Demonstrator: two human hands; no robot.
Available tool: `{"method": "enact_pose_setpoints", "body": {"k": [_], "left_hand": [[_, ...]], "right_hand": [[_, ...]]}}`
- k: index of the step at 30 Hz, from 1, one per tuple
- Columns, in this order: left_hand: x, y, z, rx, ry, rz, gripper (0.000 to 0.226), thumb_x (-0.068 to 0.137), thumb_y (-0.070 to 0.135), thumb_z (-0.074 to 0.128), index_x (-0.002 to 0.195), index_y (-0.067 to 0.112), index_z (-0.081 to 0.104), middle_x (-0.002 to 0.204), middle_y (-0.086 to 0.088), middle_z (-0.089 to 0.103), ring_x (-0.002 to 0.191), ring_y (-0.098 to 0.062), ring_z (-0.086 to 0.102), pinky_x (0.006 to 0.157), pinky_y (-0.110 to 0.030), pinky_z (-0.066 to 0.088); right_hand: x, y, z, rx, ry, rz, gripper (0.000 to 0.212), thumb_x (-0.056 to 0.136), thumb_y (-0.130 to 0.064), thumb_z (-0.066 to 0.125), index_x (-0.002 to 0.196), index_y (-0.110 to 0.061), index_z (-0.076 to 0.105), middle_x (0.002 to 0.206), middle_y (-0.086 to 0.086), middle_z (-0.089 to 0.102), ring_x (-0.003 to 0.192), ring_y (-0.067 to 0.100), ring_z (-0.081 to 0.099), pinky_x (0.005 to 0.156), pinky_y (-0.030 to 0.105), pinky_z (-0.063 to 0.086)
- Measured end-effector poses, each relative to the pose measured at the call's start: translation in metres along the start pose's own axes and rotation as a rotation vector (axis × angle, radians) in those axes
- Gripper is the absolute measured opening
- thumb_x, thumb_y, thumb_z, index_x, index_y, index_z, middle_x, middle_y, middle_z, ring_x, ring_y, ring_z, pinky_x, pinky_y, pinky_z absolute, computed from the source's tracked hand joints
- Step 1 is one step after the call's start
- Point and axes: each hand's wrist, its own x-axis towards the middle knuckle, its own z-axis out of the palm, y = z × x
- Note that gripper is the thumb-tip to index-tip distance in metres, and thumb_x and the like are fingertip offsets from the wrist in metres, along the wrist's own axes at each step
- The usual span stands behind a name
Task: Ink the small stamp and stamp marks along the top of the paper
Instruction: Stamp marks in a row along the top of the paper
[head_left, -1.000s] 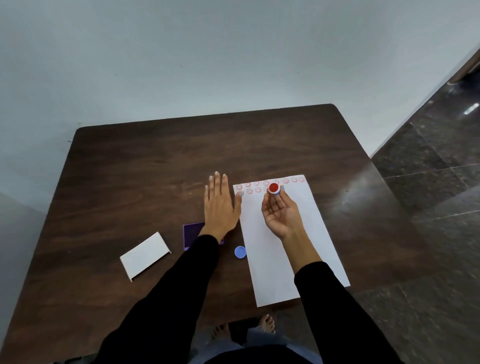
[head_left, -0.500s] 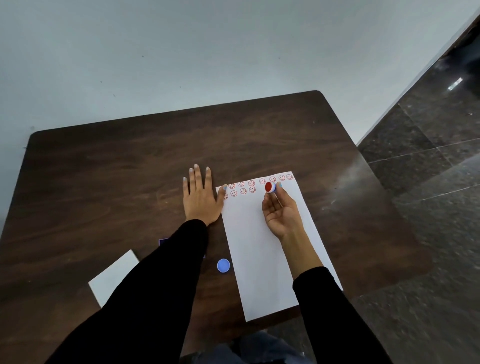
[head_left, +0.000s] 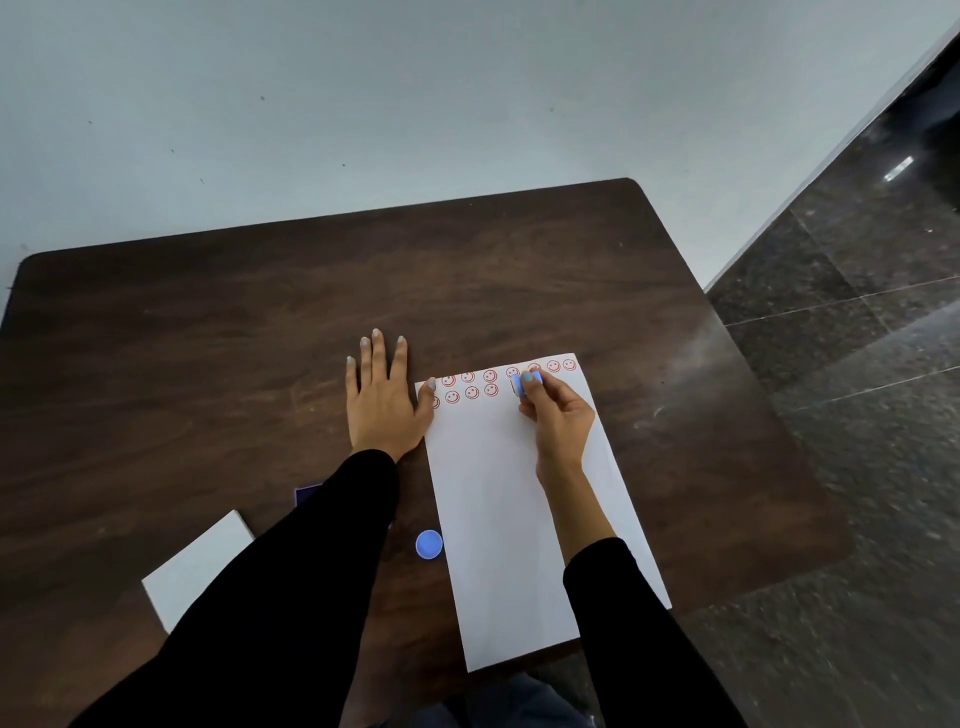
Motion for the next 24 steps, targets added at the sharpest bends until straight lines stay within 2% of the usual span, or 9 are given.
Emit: {"method": "enact_pose_setpoints", "body": {"k": [3,5,8,11,16,18,24], "left_hand": [[0.000,-0.001,-0.002,0.004,-0.009,-0.002,0.069,0.093,0.049,0.038,0.150,0.016,0.017,0.161,-0.012,0.007,0.149,-0.028,0.003,0.121,-0.045,0.002],[-0.001,-0.001,-0.002,0.005,-0.015,-0.003,0.069,0.093,0.049,0.038,0.150,0.016,0.017,0.161,-0.012,0.007,0.149,-0.028,0.002,0.121,-0.045,0.002],[0.000,-0.002,0.000,0.011,-0.013,-0.003,0.069,0.092,0.049,0.038,0.149,0.016,0.017,0.160,-0.013,0.008,0.149,-0.028,0.003,0.121,-0.045,0.003],[0.001,-0.003,0.001,0.008,-0.007,-0.005,0.069,0.092,0.048,0.040,0.149,0.015,0.019,0.160,-0.013,0.009,0.149,-0.028,0.004,0.121,-0.046,0.003],[0.002,-0.002,0.001,0.010,-0.021,-0.010,0.070,0.092,0.049,0.040,0.149,0.016,0.019,0.160,-0.012,0.008,0.149,-0.028,0.004,0.121,-0.046,0.003],[0.001,-0.002,0.000,0.009,-0.021,-0.010,0.070,0.092,0.049,0.040,0.149,0.016,0.018,0.160,-0.012,0.008,0.149,-0.028,0.003,0.121,-0.045,0.003],[0.001,-0.001,0.000,0.010,-0.024,-0.010,0.069,0.093,0.049,0.039,0.149,0.016,0.017,0.161,-0.012,0.007,0.149,-0.028,0.003,0.121,-0.045,0.003]], "right_hand": [[0.003,0.000,0.005,-0.086,0.087,-0.081,0.015,0.079,-0.028,0.072,0.091,-0.019,0.071,0.093,0.005,0.074,0.077,0.012,0.069,0.060,0.012,0.054],[0.003,0.004,0.007,-0.169,0.122,-0.134,0.021,0.079,-0.029,0.072,0.096,-0.016,0.071,0.097,0.004,0.074,0.077,0.010,0.068,0.058,0.008,0.052],[0.001,0.013,0.008,-0.267,0.138,-0.228,0.030,0.079,-0.024,0.072,0.106,-0.011,0.068,0.105,0.005,0.072,0.079,0.006,0.067,0.064,0.005,0.051],[-0.003,0.020,0.009,-0.399,0.112,-0.352,0.035,0.079,-0.020,0.072,0.111,-0.009,0.066,0.110,0.007,0.070,0.086,0.008,0.064,0.079,0.014,0.050],[-0.003,0.023,0.010,-0.529,0.102,-0.440,0.035,0.079,-0.020,0.072,0.111,-0.008,0.065,0.112,0.012,0.067,0.093,0.021,0.064,0.086,0.032,0.053],[-0.003,0.023,0.010,-0.559,0.095,-0.456,0.034,0.080,-0.020,0.071,0.111,-0.008,0.066,0.112,0.012,0.067,0.095,0.023,0.063,0.087,0.034,0.052],[-0.003,0.023,0.011,-0.632,0.080,-0.488,0.033,0.080,-0.020,0.071,0.110,-0.006,0.066,0.109,0.014,0.069,0.094,0.024,0.062,0.085,0.027,0.047]]}}
